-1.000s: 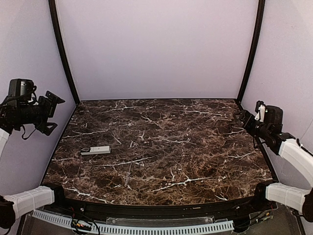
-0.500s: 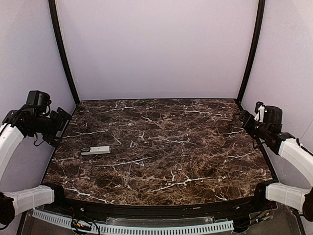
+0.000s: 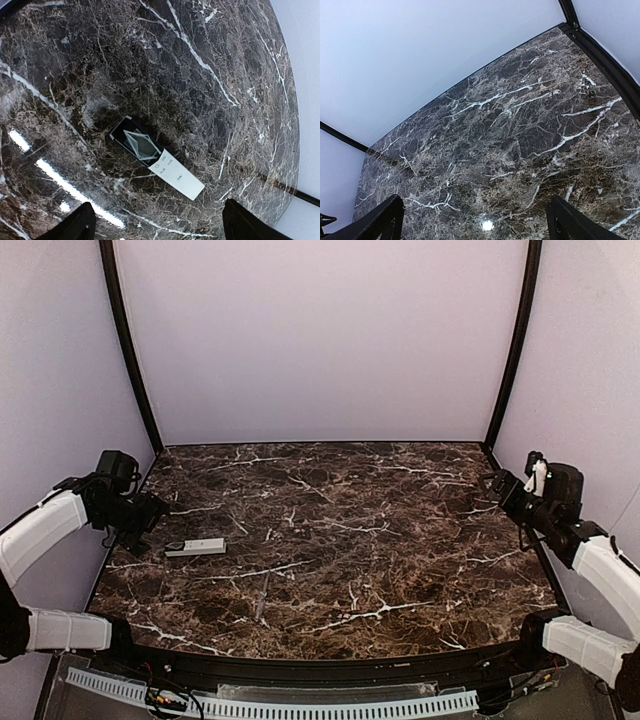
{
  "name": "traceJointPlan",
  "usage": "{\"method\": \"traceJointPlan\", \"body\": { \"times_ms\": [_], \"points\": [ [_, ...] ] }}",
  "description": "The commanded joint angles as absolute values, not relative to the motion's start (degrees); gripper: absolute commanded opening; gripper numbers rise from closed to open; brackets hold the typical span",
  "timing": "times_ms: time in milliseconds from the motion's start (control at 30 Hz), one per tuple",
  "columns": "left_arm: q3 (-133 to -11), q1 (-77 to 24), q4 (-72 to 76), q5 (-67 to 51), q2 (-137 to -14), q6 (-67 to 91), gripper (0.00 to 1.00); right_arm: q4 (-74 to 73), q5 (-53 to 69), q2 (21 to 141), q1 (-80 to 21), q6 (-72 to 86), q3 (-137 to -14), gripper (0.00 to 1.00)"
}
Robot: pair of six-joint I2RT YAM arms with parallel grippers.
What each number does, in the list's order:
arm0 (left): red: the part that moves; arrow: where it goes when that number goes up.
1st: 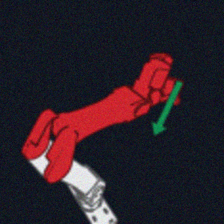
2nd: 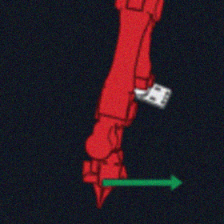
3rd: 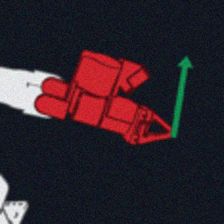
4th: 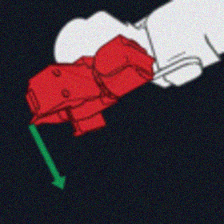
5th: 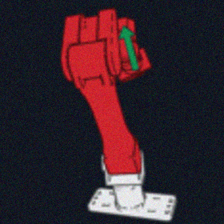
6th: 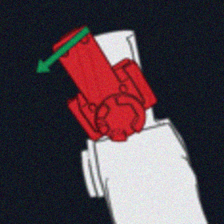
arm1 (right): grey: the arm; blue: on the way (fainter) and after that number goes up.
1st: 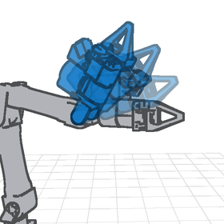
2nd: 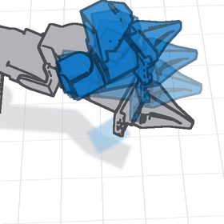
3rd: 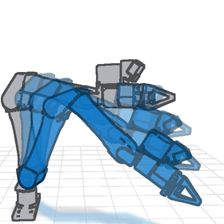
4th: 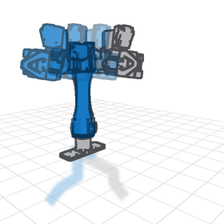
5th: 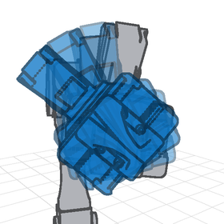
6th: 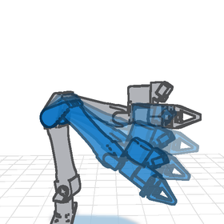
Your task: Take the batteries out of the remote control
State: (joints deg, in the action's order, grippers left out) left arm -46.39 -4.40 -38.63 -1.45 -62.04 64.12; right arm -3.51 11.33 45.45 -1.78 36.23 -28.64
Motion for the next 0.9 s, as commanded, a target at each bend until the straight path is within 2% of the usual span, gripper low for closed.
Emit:
{"method": "traceJointPlan", "body": {
  "times_ms": [0,400,700,867],
  "points": [
    [-46.11,-4.55,-33.58,-5.19,-66.67,68.62,0.83,-4.67,11.47,45.12,-2.05,37.62,-27.03,0.99],
    [-50.00,-8.83,-29.89,-7.08,-83.34,75.36,0.72,-9.87,13.38,48.96,-2.04,37.81,-27.59,0.99],
    [-50.45,-11.38,-28.67,-5.70,-87.36,79.22,0.68,-10.39,14.71,48.51,-2.11,38.94,-26.50,0.99],
    [-50.38,-11.51,-28.75,-4.88,-88.18,80.10,0.59,-10.46,14.83,48.29,-2.02,39.16,-26.11,0.99]
  ]
}}
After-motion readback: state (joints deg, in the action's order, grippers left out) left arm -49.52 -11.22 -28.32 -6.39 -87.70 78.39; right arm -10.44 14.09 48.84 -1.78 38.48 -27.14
